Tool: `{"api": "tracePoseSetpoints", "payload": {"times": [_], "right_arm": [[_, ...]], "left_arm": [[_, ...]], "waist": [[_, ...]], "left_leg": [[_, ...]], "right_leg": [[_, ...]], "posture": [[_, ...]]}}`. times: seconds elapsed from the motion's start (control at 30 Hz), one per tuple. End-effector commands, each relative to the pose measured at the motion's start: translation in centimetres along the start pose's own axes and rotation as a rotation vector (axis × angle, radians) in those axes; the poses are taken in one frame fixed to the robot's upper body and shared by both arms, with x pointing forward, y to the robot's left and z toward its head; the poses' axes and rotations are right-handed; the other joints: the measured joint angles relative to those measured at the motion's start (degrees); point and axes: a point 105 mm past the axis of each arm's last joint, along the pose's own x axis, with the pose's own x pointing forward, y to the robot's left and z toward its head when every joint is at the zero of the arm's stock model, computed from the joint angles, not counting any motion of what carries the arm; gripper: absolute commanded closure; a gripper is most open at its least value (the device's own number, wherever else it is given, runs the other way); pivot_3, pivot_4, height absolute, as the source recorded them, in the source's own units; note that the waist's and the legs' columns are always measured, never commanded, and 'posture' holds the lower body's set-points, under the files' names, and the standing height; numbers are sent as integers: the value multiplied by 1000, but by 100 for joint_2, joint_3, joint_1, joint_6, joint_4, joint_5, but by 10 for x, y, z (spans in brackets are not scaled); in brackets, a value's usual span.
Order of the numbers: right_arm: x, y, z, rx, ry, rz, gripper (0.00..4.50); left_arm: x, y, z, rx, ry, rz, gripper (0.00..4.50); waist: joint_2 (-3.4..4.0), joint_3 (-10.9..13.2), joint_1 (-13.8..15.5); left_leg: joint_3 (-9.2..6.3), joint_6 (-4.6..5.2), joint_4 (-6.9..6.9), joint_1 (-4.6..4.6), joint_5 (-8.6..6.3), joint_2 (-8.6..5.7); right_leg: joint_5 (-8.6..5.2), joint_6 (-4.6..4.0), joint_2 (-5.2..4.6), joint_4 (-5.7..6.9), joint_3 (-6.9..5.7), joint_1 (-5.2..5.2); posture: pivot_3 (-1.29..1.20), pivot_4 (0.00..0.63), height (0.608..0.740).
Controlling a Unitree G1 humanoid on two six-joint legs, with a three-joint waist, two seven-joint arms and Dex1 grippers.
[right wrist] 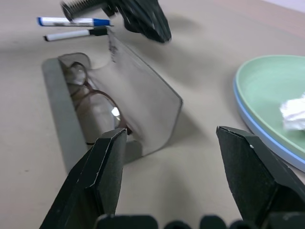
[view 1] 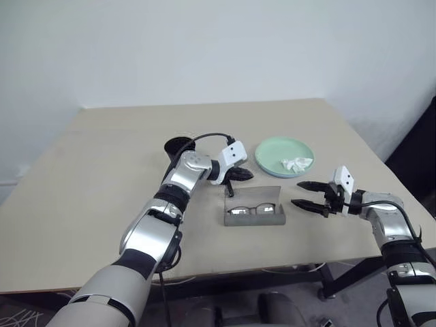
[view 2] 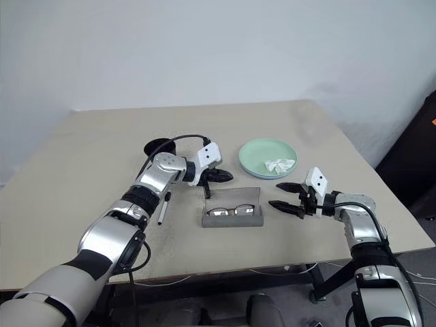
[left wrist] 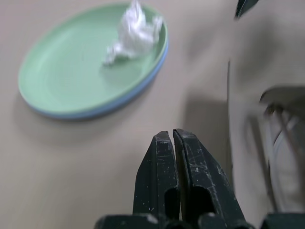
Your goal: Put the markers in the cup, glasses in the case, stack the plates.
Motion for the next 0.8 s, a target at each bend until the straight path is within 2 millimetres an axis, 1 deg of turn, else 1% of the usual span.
{"api": "tracePoseSetpoints", "payload": {"times": [0.03,0.17,0.3,0.43,0.63,0.8], "right_arm": [[-5,-2,24,-33,-70,22,1238],[-6,0,26,-28,-71,32,1238],[-5,1,25,-31,-64,26,1238],[-6,1,24,-30,-59,22,1238],[-5,2,20,-25,-53,20,1238],[-2,1,21,-29,-54,20,1238]], "left_arm": [[-1,10,13,55,3,48,4474],[1,13,3,42,44,87,4474],[2,1,-4,37,66,-13,4474],[-3,-13,1,12,13,-151,4474],[-10,-18,8,7,-44,-206,4474],[-15,-37,7,17,-58,-326,4474]], "waist": [[0,0,1],[-1,0,1],[-1,0,0],[-1,0,0],[-1,0,-2],[0,0,-4]], "left_leg": [[-1,0,0,0,0,0],[-2,0,0,0,0,0],[-1,-2,0,0,-1,0],[7,-4,0,-2,-2,0],[0,-3,0,-3,-2,2],[0,-3,0,-3,-2,3]], "right_leg": [[0,0,0,0,0,1],[1,1,0,0,-1,1],[1,2,-1,0,-2,0],[1,2,-1,0,-7,0],[1,1,-1,0,-6,-2],[1,1,-1,0,-5,-2]], "posture": [[0,0,740],[0,0,740],[0,0,740],[0,0,740],[0,0,740],[0,0,740]]}}
